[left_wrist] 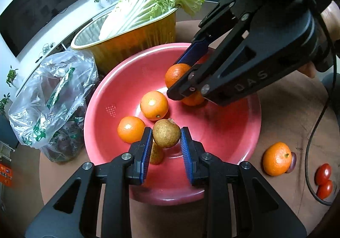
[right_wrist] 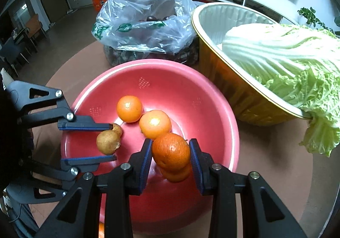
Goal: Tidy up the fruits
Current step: 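Carry both items over the red basin and lower them inside, then move both tools back to the remaining fruit and open them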
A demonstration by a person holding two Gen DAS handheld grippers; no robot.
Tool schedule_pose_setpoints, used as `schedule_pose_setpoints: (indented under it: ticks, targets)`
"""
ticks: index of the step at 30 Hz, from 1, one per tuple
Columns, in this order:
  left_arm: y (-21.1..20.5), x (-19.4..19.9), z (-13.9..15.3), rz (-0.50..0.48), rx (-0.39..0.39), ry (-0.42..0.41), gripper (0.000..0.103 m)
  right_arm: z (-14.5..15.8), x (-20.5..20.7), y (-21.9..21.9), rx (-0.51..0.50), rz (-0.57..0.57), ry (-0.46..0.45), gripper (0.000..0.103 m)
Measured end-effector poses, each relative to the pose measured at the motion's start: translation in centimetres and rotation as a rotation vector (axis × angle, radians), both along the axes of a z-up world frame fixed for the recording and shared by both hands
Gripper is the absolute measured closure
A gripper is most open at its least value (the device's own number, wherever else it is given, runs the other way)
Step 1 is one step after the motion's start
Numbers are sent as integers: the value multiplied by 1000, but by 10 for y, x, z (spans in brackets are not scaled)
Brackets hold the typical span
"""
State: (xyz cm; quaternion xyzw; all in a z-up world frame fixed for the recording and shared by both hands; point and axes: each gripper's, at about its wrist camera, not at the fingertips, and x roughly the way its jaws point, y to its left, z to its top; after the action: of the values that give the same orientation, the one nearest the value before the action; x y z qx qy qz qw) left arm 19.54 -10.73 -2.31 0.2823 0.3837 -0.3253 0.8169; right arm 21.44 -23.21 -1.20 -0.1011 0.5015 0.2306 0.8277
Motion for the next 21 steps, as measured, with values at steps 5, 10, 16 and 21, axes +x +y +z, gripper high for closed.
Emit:
schedule_pose_setpoints:
  ticks: [5, 10, 16, 21]
  targets:
    - [1, 0, 2, 18, 12, -32, 60, -2, 4, 0, 4, -5, 7, 65]
    - [12, -4, 13, 35, -20, -49, 37, -4, 7, -5, 9, -28, 21, 58]
    - [33, -25, 22, 72, -26, -90, 33, 9, -7, -21, 48, -53, 2, 53]
    - [59, -56, 36, 125, -78, -117, 30, 32, -41, -41, 95, -69, -52, 51]
